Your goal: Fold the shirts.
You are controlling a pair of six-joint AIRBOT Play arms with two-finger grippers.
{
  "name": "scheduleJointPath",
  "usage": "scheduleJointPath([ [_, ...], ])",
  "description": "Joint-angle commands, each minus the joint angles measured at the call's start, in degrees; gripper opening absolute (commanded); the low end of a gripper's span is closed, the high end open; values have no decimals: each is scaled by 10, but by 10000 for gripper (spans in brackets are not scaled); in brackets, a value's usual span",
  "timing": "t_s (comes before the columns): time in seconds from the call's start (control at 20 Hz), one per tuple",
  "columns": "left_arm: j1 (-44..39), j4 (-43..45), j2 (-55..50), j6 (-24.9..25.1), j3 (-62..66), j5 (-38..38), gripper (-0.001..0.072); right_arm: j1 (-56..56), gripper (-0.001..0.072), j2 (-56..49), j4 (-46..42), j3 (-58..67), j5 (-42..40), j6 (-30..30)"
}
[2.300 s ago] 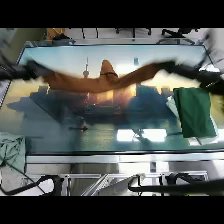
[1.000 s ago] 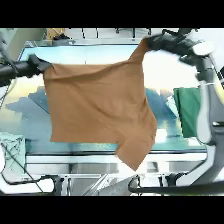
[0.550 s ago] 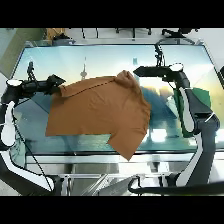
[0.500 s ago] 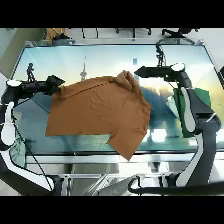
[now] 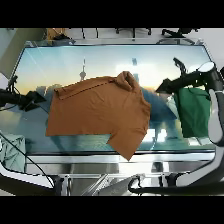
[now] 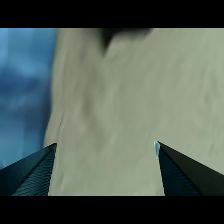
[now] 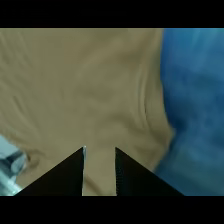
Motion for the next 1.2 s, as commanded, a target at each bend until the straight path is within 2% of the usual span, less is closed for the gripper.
scheduleJointPath([
  [0.0,21,34,36,-9,-94,-30,695,-19,223,118,-40,-211,-20,17],
  [0.05,21,34,44,-9,-119,-30,695,-28,235,152,-42,-272,-40,17],
  [0.15,11,34,60,-9,-169,-21,695,-42,416,208,-40,-384,-77,26],
  [0.3,-9,34,72,-8,-231,13,695,-43,416,249,-35,-487,-116,24],
  [0.45,-14,39,71,-9,-252,51,695,-43,415,251,-24,-520,-121,11],
  [0.75,16,38,71,-9,-155,4,695,-43,415,251,-23,-522,-146,8],
  [1.05,54,38,64,-3,-153,30,695,5,414,212,-12,-530,-230,7],
  [1.15,59,38,43,-2,-153,28,695,39,397,187,18,-530,-262,-20],
])
